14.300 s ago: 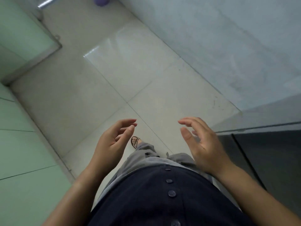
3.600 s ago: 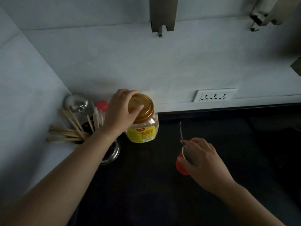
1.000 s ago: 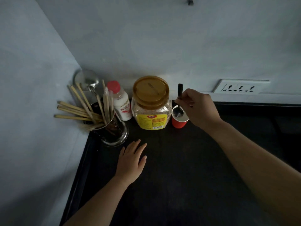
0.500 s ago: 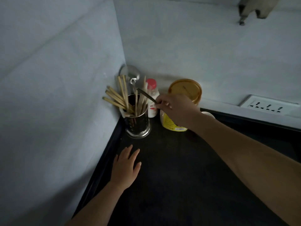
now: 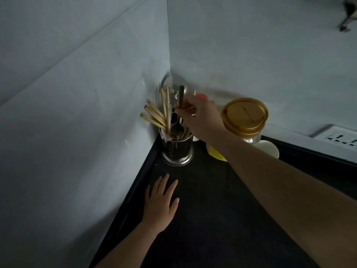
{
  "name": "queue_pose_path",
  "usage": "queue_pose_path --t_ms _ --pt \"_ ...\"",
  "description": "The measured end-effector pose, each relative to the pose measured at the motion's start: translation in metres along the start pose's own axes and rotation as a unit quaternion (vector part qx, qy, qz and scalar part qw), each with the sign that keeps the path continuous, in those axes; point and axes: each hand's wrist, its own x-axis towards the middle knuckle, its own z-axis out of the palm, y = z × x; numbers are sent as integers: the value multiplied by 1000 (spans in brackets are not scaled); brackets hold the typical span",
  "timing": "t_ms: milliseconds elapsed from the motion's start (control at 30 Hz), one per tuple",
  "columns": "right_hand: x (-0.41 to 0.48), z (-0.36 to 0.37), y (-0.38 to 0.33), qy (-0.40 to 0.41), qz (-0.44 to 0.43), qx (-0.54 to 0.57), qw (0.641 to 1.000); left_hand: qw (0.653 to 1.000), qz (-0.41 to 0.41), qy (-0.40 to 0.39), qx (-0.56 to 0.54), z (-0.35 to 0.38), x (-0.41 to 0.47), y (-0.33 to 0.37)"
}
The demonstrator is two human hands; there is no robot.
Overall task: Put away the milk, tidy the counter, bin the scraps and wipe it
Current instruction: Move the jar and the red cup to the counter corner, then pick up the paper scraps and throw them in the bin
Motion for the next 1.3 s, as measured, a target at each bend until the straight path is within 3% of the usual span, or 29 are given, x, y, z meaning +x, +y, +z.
queue_pose_path --t_ms 133,233,333,500,633,867,1067,1300 --pt "-9 13 23 -34 50 -6 998 1000 -1 5 1 2 -1 0" --pt "-15 17 35 -56 46 -94 993 1000 2 13 -7 3 -1 0" --pt "-18 17 39 -68 31 -109 991 1000 3 22 -11 4 -1 0" --pt "-33 8 39 -10 2 -55 998 1000 1 25 -15 4 -1 0" --pt "-65 -3 49 5 46 -87 995 1000 6 3 -22 0 -1 0" --pt "-168 -21 57 -21 179 -88 980 993 54 -16 -107 -31 -10 23" --pt "-294 -43 42 37 293 7 955 971 97 -65 -209 -48 -69 74" --pt "-429 -68 17 123 297 37 946 913 86 -112 -383 -46 -168 137"
